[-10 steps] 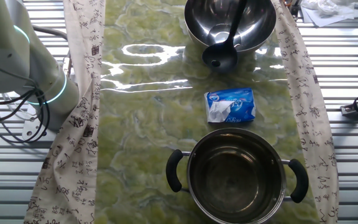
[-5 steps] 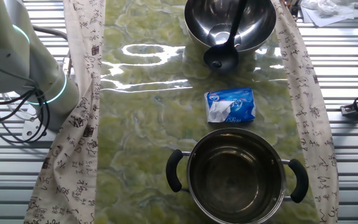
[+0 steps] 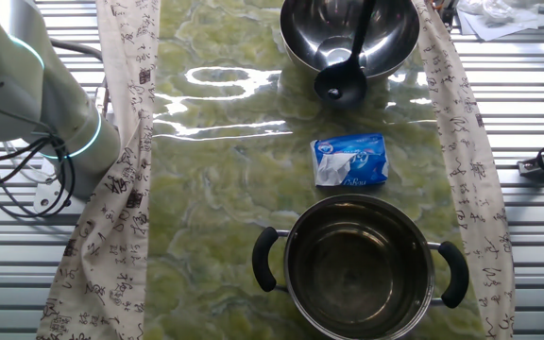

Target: Scoop water with a large spoon from one bowl to another

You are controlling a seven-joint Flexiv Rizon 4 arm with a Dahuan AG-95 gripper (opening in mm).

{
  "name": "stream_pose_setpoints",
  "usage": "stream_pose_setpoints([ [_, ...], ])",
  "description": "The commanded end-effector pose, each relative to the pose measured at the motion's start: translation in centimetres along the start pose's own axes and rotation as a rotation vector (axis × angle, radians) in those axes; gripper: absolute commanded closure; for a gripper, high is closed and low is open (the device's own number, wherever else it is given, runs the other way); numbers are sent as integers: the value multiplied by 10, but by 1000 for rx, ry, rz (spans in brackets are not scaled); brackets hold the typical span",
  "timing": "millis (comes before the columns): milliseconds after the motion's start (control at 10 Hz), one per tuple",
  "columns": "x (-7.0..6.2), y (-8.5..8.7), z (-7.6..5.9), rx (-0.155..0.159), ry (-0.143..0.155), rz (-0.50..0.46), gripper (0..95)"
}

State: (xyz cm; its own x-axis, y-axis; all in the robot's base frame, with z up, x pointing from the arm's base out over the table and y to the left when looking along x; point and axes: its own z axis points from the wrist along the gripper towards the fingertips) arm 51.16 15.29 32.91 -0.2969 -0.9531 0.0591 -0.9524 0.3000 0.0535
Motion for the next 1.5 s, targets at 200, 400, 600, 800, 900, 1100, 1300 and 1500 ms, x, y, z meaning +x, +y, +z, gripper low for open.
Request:
stream_pose_setpoints([
  [200,0,0,0,19,-18,-47,950],
  [400,0,0,0,19,-19,-57,950],
  [600,0,0,0,12,-13,-90,950],
  [800,12,-8,-3,-6,-5,-156,950],
  [900,19,-13,-5,-9,-3,-174,950],
  [1100,34,-21,-9,-14,4,-201,950],
  [1300,53,-30,-15,-21,31,-244,950],
  [1500,74,-37,-23,-31,45,-290,950],
])
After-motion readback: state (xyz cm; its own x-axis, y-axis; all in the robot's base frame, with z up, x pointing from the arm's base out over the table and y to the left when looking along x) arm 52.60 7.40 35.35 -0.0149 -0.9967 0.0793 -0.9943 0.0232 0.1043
